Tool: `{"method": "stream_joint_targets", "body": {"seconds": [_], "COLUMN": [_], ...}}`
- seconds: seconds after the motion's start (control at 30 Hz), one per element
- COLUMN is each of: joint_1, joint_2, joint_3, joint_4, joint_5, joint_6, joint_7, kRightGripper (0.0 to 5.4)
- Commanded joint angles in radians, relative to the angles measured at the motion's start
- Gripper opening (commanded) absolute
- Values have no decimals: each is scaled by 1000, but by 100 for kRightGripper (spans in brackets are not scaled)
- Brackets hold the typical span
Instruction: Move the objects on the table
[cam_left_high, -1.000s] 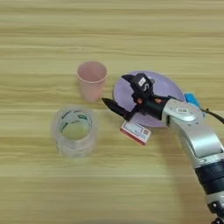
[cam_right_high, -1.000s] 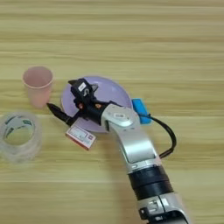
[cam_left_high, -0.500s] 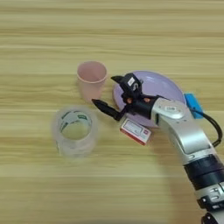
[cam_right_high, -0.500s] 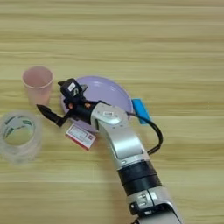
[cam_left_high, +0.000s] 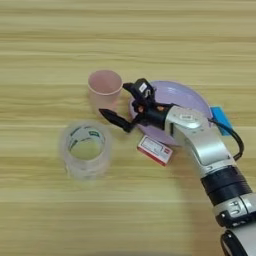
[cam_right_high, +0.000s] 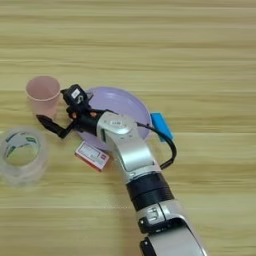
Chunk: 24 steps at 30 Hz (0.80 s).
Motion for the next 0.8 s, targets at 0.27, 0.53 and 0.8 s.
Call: {"method": "stream_joint_targets", "body": {"seconds": [0.27, 0.53, 0.8], "joint_1": [-120, -164, -199], "joint_2": [27, 50, 75], "joint_3": [-3, -7, -16], "joint_4": [31, 119, 185], "joint_5": [-3, -7, -11], "joint_6": [-55, -79, -97], "joint_7": [-9, -16, -27], "kRightGripper": [538, 538, 538]}}
